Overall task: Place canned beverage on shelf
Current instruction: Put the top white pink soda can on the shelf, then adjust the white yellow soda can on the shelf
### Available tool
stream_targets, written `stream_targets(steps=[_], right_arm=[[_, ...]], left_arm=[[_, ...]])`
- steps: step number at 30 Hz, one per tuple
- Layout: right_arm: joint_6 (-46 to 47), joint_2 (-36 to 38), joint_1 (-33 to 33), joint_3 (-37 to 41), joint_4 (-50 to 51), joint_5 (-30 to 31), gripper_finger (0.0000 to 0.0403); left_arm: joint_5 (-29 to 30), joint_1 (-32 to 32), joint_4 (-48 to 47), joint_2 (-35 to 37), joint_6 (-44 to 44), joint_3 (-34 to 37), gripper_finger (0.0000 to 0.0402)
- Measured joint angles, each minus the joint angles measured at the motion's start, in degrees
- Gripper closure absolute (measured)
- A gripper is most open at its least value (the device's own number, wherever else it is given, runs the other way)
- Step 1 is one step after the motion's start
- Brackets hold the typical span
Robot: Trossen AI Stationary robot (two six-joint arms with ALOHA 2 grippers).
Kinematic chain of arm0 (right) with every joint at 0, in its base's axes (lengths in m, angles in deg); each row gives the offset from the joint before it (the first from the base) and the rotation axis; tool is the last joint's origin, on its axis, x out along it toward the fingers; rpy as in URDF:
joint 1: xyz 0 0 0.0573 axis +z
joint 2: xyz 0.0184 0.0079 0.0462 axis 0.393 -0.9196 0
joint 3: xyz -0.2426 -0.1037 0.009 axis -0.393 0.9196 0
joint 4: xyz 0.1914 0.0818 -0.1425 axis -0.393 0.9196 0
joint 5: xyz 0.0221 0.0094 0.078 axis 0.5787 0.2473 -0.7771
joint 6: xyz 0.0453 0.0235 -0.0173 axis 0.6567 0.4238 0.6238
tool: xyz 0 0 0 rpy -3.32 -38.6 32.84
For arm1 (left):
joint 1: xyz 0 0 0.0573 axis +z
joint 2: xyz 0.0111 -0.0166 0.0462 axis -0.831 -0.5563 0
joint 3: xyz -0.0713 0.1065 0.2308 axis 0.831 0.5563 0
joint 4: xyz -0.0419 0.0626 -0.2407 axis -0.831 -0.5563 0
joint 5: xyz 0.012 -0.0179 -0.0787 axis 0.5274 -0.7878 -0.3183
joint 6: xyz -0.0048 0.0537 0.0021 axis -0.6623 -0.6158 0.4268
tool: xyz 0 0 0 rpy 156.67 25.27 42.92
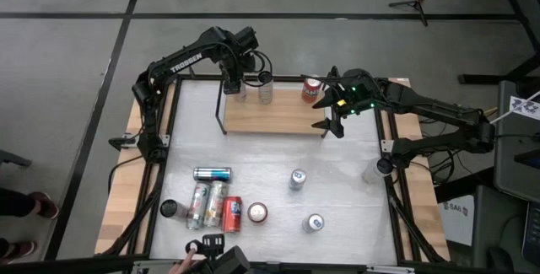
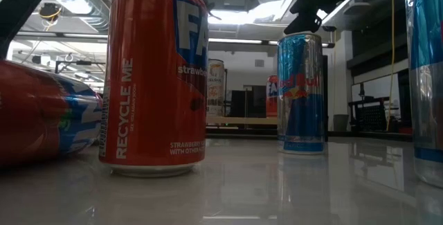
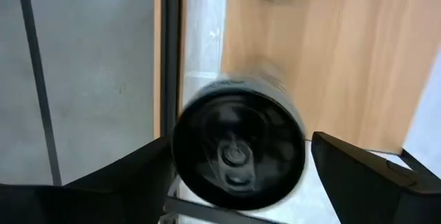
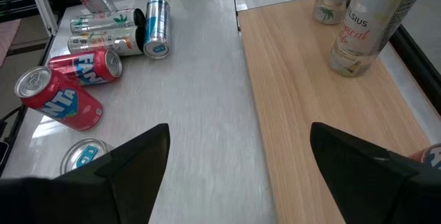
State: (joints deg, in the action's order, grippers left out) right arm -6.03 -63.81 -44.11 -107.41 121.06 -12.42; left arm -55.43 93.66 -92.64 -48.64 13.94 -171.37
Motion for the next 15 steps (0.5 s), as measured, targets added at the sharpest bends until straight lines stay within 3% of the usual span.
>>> stream_targets(steps=[15], right_arm=[[0.0,0.0,0.0,0.0,0.0,0.0,0.0056]], left_arm=[[-2.89,-0.66,-0.04,7.89,1.76,-0.04,0.0078]])
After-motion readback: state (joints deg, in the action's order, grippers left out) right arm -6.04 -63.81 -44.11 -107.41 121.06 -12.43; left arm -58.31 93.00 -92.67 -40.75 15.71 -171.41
